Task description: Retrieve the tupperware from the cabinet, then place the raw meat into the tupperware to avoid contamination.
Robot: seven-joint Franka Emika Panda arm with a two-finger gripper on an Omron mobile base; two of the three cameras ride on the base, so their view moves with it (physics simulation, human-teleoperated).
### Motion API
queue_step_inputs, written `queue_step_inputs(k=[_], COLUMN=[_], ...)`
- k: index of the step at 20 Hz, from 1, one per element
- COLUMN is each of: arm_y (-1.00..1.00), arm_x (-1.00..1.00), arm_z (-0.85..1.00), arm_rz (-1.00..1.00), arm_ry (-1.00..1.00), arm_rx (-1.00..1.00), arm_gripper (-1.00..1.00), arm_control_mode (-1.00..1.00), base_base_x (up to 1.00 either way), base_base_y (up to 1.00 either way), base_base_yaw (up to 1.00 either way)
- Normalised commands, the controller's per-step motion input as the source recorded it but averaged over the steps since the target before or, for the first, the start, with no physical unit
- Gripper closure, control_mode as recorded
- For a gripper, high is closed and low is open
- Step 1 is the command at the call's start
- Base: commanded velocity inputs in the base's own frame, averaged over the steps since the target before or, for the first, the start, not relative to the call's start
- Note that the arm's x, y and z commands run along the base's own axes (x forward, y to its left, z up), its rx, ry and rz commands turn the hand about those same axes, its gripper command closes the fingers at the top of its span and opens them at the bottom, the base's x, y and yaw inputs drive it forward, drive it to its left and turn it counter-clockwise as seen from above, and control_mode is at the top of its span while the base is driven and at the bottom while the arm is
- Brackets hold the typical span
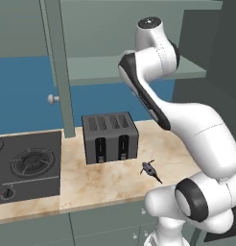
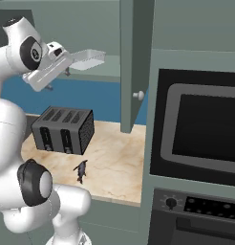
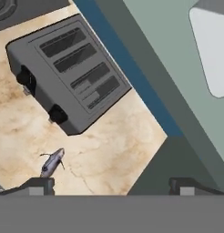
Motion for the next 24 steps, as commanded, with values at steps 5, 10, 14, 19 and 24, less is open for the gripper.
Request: queue_step_inputs(k=[5, 10, 14, 19, 24], arm_y=[0.03, 0.01, 0.0, 0.0, 0.0], arm_x=[0.42, 0.07, 0.03, -0.01, 0.0], arm_z=[0.0, 0.0, -0.08, -0.04, 0.04], arm_rz=[0.01, 0.0, 0.0, 0.0, 0.0], arm_ry=[-0.08, -0.01, -0.16, -0.22, -0.07], arm_rx=[-0.13, -0.03, 0.0, -0.01, 0.0], arm_gripper=[-1.0, -1.0, -1.0, -1.0, -1.0], arm_control_mode=[-1.0, -1.0, -1.0, -1.0, -1.0], base_base_x=[0.0, 0.0, 0.0, 0.0, 0.0], base_base_y=[0.0, 0.0, 0.0, 0.0, 0.0], base_base_yaw=[0.0, 0.0, 0.0, 0.0, 0.0])
